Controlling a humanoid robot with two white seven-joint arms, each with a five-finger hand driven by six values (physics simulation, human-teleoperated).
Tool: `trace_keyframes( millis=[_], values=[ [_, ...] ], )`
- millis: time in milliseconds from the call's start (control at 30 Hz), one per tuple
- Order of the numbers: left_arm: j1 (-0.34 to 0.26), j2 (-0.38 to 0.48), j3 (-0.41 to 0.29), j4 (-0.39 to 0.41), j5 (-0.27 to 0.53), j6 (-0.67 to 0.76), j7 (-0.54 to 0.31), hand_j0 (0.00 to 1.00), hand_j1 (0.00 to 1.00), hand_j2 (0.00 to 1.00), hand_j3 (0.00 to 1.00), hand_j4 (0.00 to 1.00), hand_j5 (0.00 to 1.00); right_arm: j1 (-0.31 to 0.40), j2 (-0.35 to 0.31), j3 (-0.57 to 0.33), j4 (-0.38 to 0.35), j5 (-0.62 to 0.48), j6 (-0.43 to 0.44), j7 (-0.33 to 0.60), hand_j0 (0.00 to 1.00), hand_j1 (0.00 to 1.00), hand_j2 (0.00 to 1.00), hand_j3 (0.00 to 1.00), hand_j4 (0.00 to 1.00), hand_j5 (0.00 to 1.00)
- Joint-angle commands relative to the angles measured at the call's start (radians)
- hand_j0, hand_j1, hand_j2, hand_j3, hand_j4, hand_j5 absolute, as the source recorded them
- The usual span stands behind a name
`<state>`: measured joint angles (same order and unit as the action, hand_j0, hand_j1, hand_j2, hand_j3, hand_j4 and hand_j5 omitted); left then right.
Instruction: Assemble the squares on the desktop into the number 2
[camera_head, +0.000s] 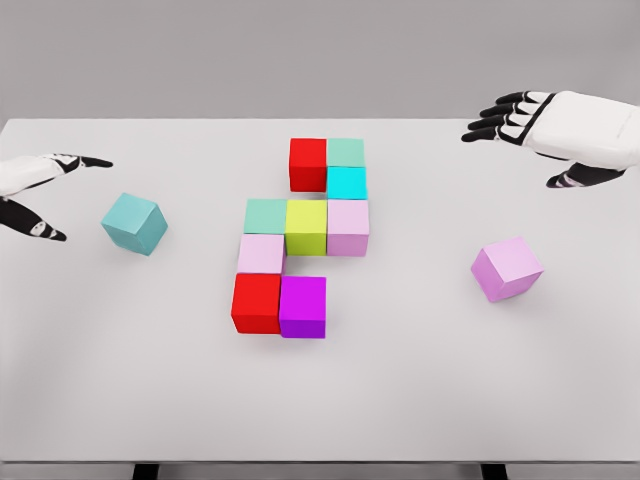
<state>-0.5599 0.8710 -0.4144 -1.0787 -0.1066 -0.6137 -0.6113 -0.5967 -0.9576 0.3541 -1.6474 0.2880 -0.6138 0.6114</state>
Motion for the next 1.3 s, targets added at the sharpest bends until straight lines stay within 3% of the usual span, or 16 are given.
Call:
trace_keyframes(
  millis=[0,133,167,267,300,367,500,667,900,1000,1267],
  values=[
    [0.000,-0.003,0.000,0.000,0.004,0.003,0.000,1.00,1.00,1.00,1.00,1.00,1.00,0.000,-0.003,0.000,-0.002,-0.004,0.003,-0.001,1.00,1.00,1.00,1.00,1.00,1.00],
    [-0.009,-0.006,0.000,0.002,-0.024,0.003,0.000,1.00,1.00,1.00,1.00,1.00,1.00,-0.006,-0.022,0.003,-0.002,-0.009,0.003,-0.001,1.00,1.00,1.00,1.00,1.00,1.00],
    [-0.011,-0.012,0.000,0.002,-0.045,0.003,0.000,1.00,1.00,1.00,1.00,1.00,1.00,-0.006,-0.062,0.025,-0.002,-0.013,0.003,-0.001,1.00,1.00,1.00,1.00,1.00,1.00],
    [-0.012,-0.018,-0.001,0.002,-0.047,0.003,0.000,1.00,1.00,1.00,1.00,1.00,1.00,-0.020,-0.096,0.031,0.009,-0.009,0.003,-0.001,1.00,1.00,1.00,1.00,1.00,1.00],
    [-0.018,-0.018,-0.015,0.002,-0.048,0.003,0.000,1.00,1.00,1.00,1.00,1.00,1.00,-0.018,-0.110,0.071,0.009,-0.007,0.003,-0.001,1.00,1.00,1.00,1.00,1.00,1.00],
    [-0.051,-0.052,-0.053,0.003,-0.079,0.003,0.000,1.00,1.00,1.00,1.00,1.00,1.00,-0.021,-0.112,0.146,0.003,-0.004,0.003,-0.001,1.00,1.00,1.00,1.00,1.00,1.00],
    [-0.075,-0.122,-0.058,0.003,-0.188,0.003,0.000,1.00,1.00,1.00,1.00,1.00,1.00,-0.023,-0.107,0.212,0.006,0.031,0.003,-0.001,1.00,1.00,1.00,1.00,1.00,1.00],
    [-0.077,-0.127,-0.103,0.017,-0.200,0.003,0.000,1.00,1.00,1.00,1.00,1.00,1.00,-0.023,-0.108,0.258,0.012,0.054,0.003,-0.001,1.00,1.00,1.00,1.00,1.00,1.00],
    [-0.078,-0.130,-0.104,0.019,-0.216,0.003,0.000,1.00,1.00,1.00,1.00,1.00,1.00,-0.023,-0.107,0.281,0.023,0.057,0.003,-0.001,1.00,1.00,1.00,1.00,1.00,1.00],
    [-0.101,-0.142,-0.106,0.082,-0.229,0.003,0.000,1.00,1.00,1.00,1.00,1.00,1.00,-0.020,-0.107,0.286,0.023,0.056,0.003,-0.001,1.00,1.00,1.00,1.00,1.00,1.00],
    [-0.103,-0.158,-0.106,0.088,-0.251,0.003,0.000,1.00,1.00,1.00,1.00,1.00,1.00,-0.020,-0.101,0.355,0.057,0.057,0.003,-0.001,1.00,1.00,1.00,1.00,1.00,1.00]
  ],
)
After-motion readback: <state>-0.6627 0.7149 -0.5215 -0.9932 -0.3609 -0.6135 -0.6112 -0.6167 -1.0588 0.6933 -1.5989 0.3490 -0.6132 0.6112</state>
